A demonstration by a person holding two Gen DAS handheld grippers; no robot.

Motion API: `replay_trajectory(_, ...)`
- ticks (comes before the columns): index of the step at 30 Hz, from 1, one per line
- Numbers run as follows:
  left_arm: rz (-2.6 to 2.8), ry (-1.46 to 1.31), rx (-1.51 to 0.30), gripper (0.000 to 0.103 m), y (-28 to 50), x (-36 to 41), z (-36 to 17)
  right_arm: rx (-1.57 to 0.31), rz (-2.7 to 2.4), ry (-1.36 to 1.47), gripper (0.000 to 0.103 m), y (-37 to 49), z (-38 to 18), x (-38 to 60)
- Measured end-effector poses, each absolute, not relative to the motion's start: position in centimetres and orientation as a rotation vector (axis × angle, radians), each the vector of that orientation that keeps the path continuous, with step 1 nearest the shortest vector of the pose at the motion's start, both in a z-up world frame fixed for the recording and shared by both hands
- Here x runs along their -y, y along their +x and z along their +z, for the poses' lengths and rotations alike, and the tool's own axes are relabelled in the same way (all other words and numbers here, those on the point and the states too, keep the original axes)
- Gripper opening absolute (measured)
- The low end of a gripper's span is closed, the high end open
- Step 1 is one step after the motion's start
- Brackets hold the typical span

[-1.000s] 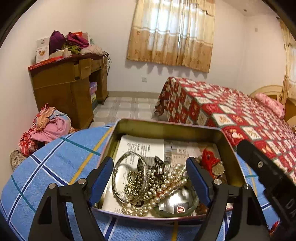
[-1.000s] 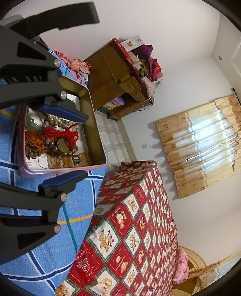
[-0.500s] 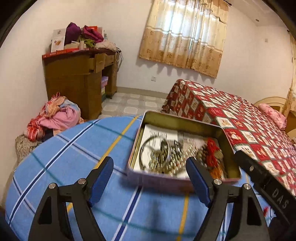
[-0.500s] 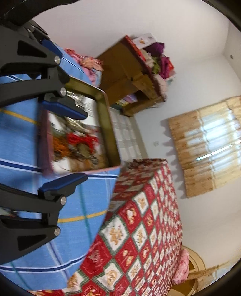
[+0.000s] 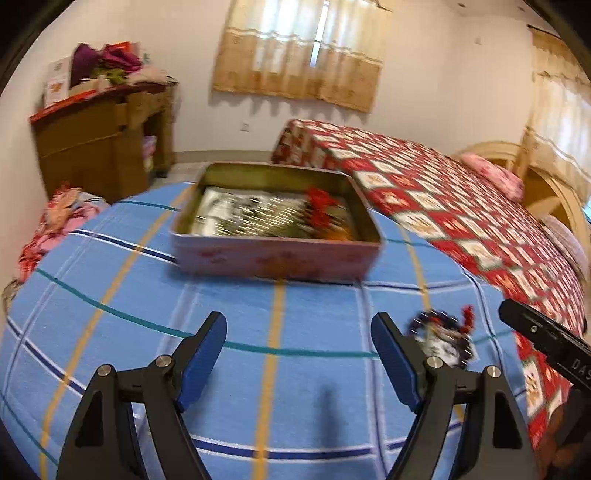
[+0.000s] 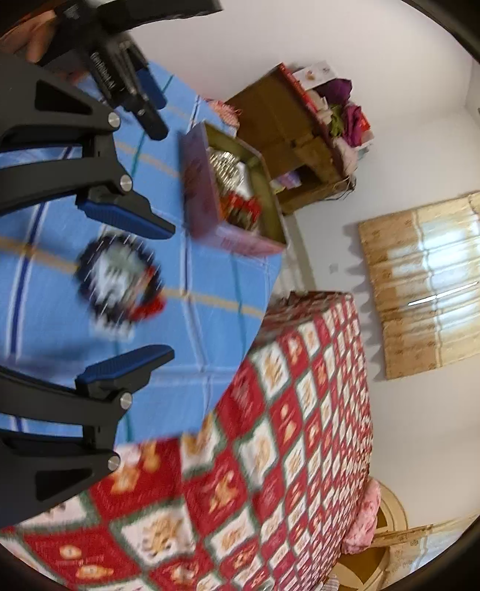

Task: Organize jewelry
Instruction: 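Grasp the dark purple bead bracelet on the card with the right gripper, then carry the purple bead bracelet into the pink tin and open the right gripper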

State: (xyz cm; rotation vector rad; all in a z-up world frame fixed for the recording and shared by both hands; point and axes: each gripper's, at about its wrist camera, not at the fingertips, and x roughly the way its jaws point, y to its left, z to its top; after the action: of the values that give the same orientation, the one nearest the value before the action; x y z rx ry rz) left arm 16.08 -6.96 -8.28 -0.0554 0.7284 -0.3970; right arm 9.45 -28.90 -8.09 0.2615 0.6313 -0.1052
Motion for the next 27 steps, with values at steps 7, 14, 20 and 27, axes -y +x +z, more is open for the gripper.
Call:
replay_trajectory(7,-0.486,0.034,-0.792,0.081,15.1,11.2,-9.5,-0.743,-0.050,0.270,0.043,11.9,-9.8,29.2)
replay_trajectory(14,-0.496,0.060,-0.824,0.081,15.2,12.1,-10.1,-0.799,-0.035,0.274,0.012,13.4,-11.5,29.5)
replay_trajectory(20,-0.504,0.086,-0.834,0.081,15.2,13.5,-10.4,-0.702,-0.029,0.347,0.011,11.8,-9.9,31.0)
replay_trajectory(27,-0.487,0.118,-0.891,0.081,16.3,16.1,-11.3,-0.542,-0.055,0.392,0.011,9.6,-5.6,32.9)
